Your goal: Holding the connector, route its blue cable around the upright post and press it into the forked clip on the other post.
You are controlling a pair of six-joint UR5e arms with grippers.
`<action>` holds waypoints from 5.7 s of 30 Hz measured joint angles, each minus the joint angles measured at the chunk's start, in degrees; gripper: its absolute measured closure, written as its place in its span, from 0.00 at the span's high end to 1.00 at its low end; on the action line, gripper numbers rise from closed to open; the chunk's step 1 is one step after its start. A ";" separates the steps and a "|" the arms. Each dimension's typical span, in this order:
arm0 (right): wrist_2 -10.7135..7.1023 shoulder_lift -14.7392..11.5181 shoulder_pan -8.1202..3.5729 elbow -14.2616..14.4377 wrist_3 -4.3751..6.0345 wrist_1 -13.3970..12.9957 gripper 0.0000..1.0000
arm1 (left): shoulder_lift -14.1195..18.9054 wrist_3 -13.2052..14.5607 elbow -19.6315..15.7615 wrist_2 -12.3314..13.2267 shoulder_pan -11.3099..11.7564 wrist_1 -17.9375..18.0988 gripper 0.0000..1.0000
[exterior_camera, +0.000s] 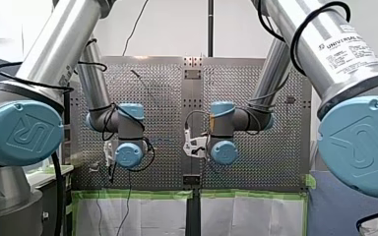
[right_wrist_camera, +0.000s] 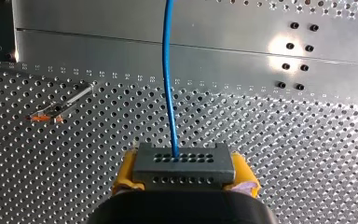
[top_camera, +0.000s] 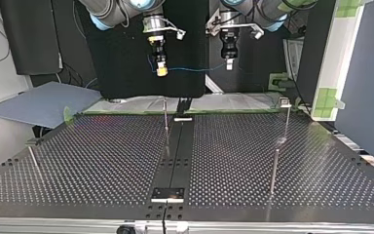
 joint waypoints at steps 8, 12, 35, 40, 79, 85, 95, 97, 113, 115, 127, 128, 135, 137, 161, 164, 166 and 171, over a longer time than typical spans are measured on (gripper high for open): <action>0.00 0.00 0.00 0.00 0.00 0.00 0.00 | 0.00 0.00 0.00 0.00 0.00 0.00 0.00; 0.00 0.00 0.00 0.01 0.00 0.00 0.00 | 0.00 0.00 0.00 0.00 0.00 0.00 0.00; 0.00 0.00 0.00 0.00 0.00 0.00 0.00 | 0.00 0.00 0.00 0.00 0.00 0.00 0.00; 0.00 0.00 0.00 0.00 0.00 0.00 0.00 | 0.00 0.00 0.00 0.00 0.00 0.00 0.00; -0.01 0.00 0.00 0.00 0.00 0.00 0.00 | 0.00 0.00 0.00 0.00 0.00 0.00 0.00; 0.00 0.00 0.00 0.00 0.00 0.00 0.00 | 0.00 0.00 0.00 0.00 0.00 0.00 0.00; 0.00 0.00 -0.01 -0.01 0.03 0.00 0.00 | 0.00 0.00 0.00 0.00 0.00 0.00 0.00; 0.00 0.00 -0.01 -0.01 0.03 0.04 0.00 | 0.00 0.00 0.00 0.00 0.00 0.00 0.00; 0.00 0.00 0.00 0.00 0.00 0.09 0.00 | 0.00 0.00 0.00 0.00 0.00 0.00 0.00; 0.00 0.00 0.00 0.00 0.00 0.09 0.00 | 0.00 0.00 0.00 0.00 0.00 0.00 0.00; 1.63 1.63 1.63 -1.63 0.08 0.63 0.00 | -2.47 -0.25 -1.91 2.38 0.42 2.48 0.00; 2.04 2.07 2.06 -2.06 0.08 0.66 0.00 | -2.87 -0.25 -2.01 2.62 0.42 2.88 0.00; 3.19 5.46 5.31 -3.52 0.09 0.70 0.00 | -4.16 -0.26 -2.18 3.14 0.44 6.27 0.00; 3.22 6.34 5.70 -3.57 0.09 0.70 0.00 | -4.19 -0.26 -2.18 3.15 0.44 7.14 0.00; 4.73 6.69 6.11 -8.62 5.32 5.92 0.00 | 1.79 0.30 1.36 1.57 2.91 6.17 0.00; 4.41 5.32 5.94 -9.35 6.69 7.30 0.00 | 3.22 0.35 1.89 0.97 3.64 4.78 0.00; 4.30 4.27 5.84 -9.89 7.73 8.37 0.00 | 4.23 0.35 2.49 0.20 4.15 3.72 0.00; 4.13 1.88 5.61 -11.80 10.05 10.74 0.00 | 6.65 -0.14 4.56 -0.67 5.07 1.33 0.00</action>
